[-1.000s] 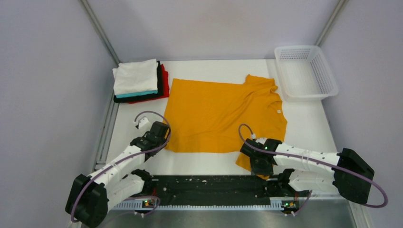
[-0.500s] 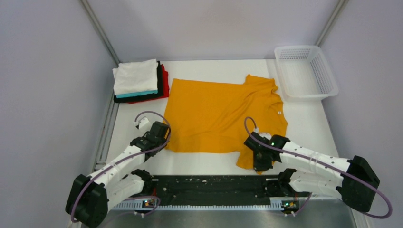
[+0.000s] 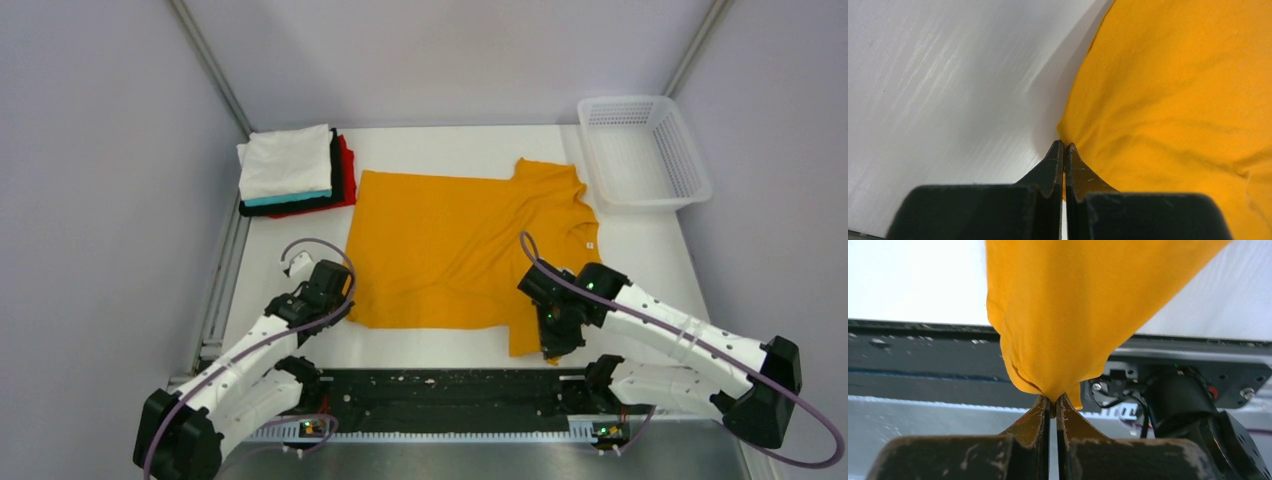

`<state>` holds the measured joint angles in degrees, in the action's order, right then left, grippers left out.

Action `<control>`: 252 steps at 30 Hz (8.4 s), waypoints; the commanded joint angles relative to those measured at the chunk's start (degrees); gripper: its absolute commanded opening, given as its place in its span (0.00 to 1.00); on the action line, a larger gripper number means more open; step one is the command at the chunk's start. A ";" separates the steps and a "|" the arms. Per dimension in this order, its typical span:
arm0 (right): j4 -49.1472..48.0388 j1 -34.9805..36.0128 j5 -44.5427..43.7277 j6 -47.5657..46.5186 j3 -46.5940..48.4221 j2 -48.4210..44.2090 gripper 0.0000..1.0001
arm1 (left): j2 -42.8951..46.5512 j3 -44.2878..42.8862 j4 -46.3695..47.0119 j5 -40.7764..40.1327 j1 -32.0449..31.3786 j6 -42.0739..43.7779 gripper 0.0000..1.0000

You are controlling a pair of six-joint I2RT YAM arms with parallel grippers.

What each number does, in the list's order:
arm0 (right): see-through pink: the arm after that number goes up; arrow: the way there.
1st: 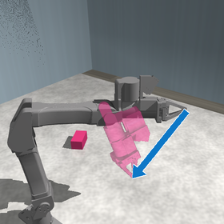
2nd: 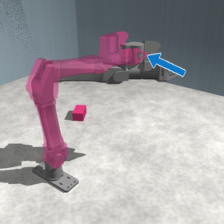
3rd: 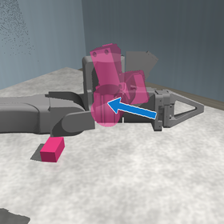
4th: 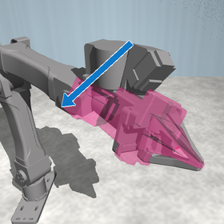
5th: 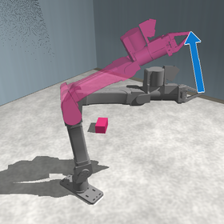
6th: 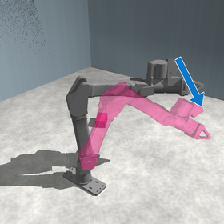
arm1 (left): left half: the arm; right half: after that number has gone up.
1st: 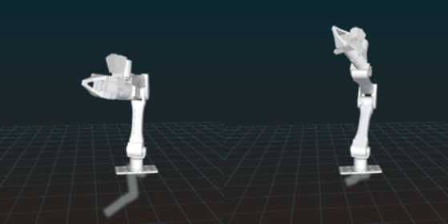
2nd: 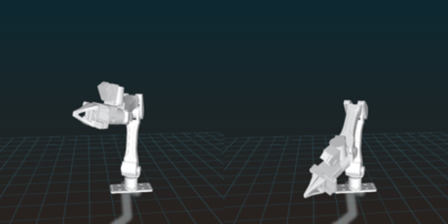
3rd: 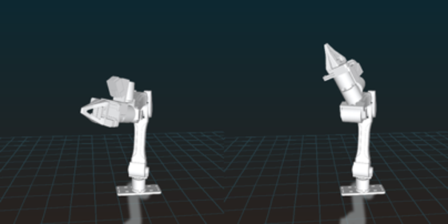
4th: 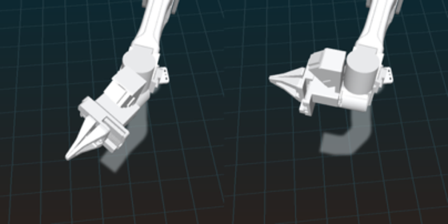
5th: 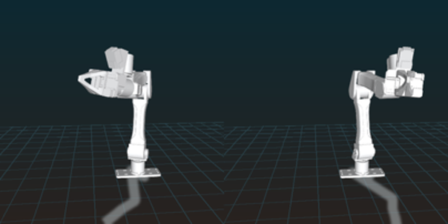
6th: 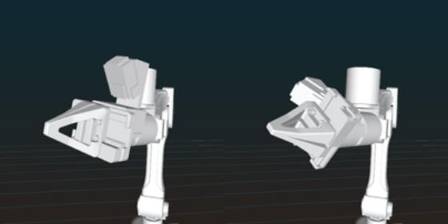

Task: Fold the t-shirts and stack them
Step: Grab the side of the flattened tshirt closest away from the robot with both arms, then fold the flattened tshirt in 1/3 of the way, then grab the side of the flattened tshirt furthest away from the robot with both arms

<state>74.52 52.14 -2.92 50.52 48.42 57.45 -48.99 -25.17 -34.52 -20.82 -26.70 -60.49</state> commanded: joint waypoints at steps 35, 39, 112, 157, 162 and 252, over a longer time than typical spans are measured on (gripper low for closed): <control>-23.92 -10.56 -29.17 -4.05 2.30 -3.24 0.00 | -9.62 -11.25 2.90 -3.40 3.57 -7.37 0.00; -33.99 -13.23 -27.84 -10.81 0.29 -2.77 0.00 | -14.49 -14.37 3.58 -2.44 5.09 -7.42 0.00; -74.94 -35.31 -7.94 -24.99 2.15 30.12 0.99 | -45.06 -34.54 13.03 17.30 6.33 16.20 0.99; -43.28 -20.32 -8.30 -10.90 -20.36 -11.02 0.99 | -13.77 -5.43 -3.60 1.10 -16.63 -11.80 0.99; -44.78 -20.32 -15.70 -11.46 -14.35 -13.55 0.99 | -18.74 -15.56 -6.91 -8.22 -15.23 -8.12 0.99; -42.40 -38.14 -18.79 -28.08 51.96 72.46 0.67 | -49.33 -36.24 12.12 5.67 14.75 24.85 0.00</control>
<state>27.57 14.44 -19.16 22.61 102.10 129.93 -100.64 -61.43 -21.65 -13.19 -11.79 -34.79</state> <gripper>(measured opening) 0.691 0.012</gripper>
